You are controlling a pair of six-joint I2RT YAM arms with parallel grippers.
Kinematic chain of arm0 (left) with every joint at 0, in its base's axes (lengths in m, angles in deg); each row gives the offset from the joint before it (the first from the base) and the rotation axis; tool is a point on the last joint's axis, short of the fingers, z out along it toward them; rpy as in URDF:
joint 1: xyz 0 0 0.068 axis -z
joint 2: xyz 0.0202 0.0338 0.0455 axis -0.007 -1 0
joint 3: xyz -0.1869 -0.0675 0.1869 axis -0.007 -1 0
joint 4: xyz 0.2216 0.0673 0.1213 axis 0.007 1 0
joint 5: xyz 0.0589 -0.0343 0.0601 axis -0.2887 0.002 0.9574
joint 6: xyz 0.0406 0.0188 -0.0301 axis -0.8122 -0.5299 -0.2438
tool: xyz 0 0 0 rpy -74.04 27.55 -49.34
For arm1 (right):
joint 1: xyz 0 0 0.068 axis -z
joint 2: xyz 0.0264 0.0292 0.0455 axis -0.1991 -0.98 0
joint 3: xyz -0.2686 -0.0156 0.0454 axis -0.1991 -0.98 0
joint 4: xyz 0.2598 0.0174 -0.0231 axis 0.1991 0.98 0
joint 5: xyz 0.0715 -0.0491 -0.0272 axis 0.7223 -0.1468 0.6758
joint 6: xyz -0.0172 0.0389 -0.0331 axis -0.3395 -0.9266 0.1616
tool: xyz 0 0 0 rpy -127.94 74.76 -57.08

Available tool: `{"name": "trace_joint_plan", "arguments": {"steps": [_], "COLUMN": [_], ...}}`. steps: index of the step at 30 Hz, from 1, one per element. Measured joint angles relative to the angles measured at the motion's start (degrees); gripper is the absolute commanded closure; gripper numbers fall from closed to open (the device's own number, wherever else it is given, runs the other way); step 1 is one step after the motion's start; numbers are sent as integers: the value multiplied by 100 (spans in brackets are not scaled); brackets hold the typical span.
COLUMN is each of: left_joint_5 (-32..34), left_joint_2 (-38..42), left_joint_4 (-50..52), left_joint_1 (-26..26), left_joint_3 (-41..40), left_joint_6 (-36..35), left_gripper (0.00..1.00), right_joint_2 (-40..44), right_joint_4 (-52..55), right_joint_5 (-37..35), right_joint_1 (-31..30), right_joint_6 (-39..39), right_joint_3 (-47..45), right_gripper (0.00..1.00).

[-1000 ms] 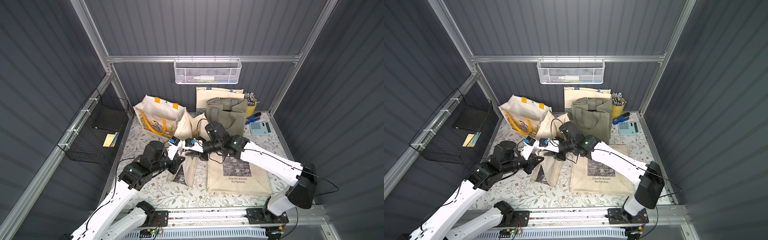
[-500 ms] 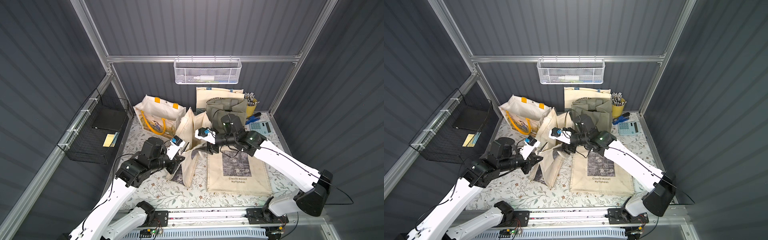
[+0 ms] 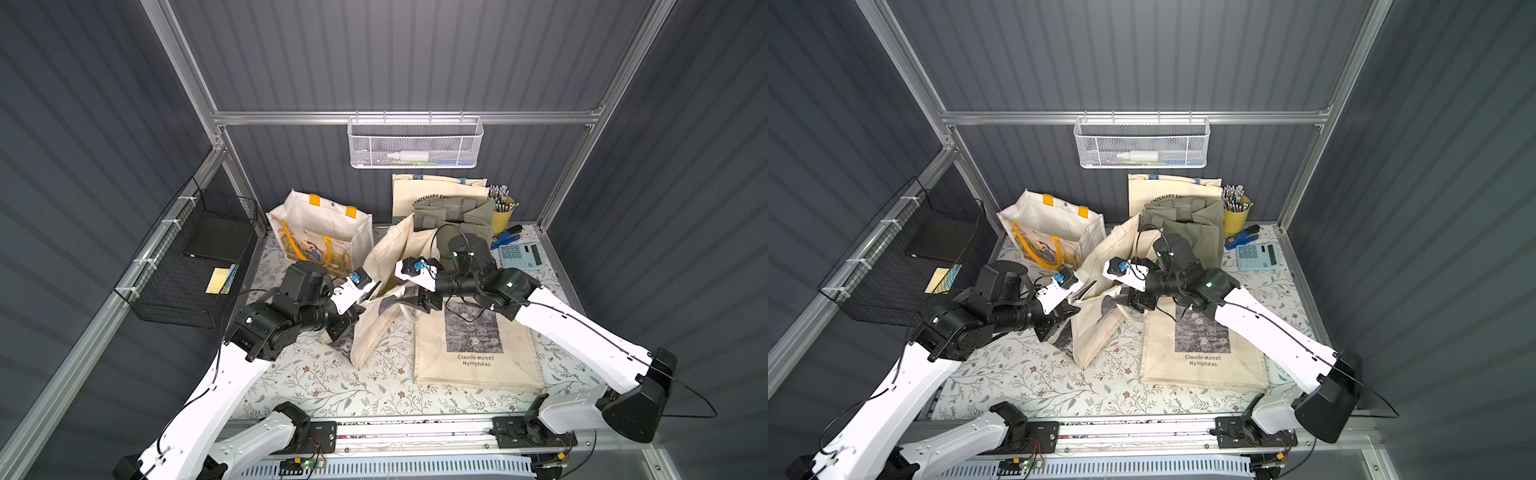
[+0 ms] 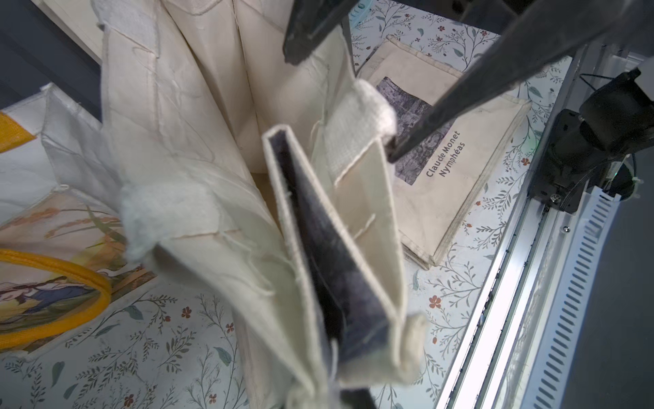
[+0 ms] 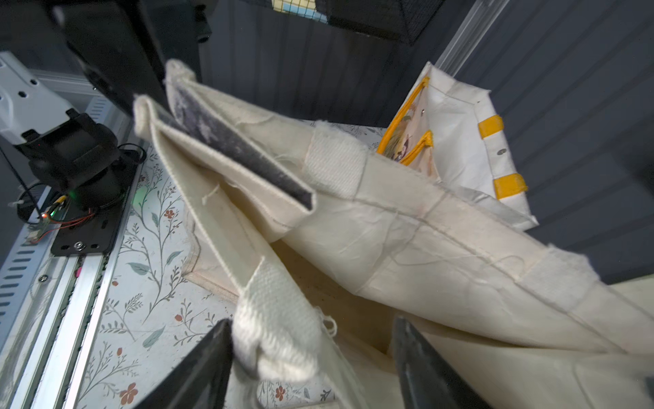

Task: Put away the canvas bag
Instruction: Press the canvas bag at the center of the board.

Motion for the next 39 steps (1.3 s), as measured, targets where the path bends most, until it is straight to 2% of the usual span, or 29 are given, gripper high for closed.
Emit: {"name": "trace_joint_plan", "arguments": {"steps": [4, 10, 16, 21, 27, 34, 39], "left_joint_5": [-4, -114, -140, -52, 28, 85, 111], "left_joint_2": [116, 319, 319, 398, 409, 409, 435], "left_joint_4": [9, 66, 120, 114, 116, 153, 181], "left_joint_1": [0, 0, 0, 0, 0, 0, 0], "left_joint_3": [-118, -407, -431, -562, -579, -619, -619], "left_joint_6": [-350, -855, -1209, -1554, -2098, -2726, -3049], "left_gripper": [100, 100, 100, 100, 100, 100, 100], "right_joint_2": [-203, -1460, -2682, -2997, -3145, -3364, -3536], "right_joint_4": [-280, -310, 297, 798, 1298, 1403, 1589], "right_joint_5": [55, 356, 835, 931, 588, 170, -129], "right_joint_1": [354, 728, 758, 699, 466, 345, 240], "right_joint_6": [-514, -1491, -2199, -2326, -2179, -2046, -1779], "right_joint_3": [564, 2726, 4572, 4638, 4557, 4568, 4494], "right_gripper": [28, 33, 40, 40, 39, 39, 44]}}
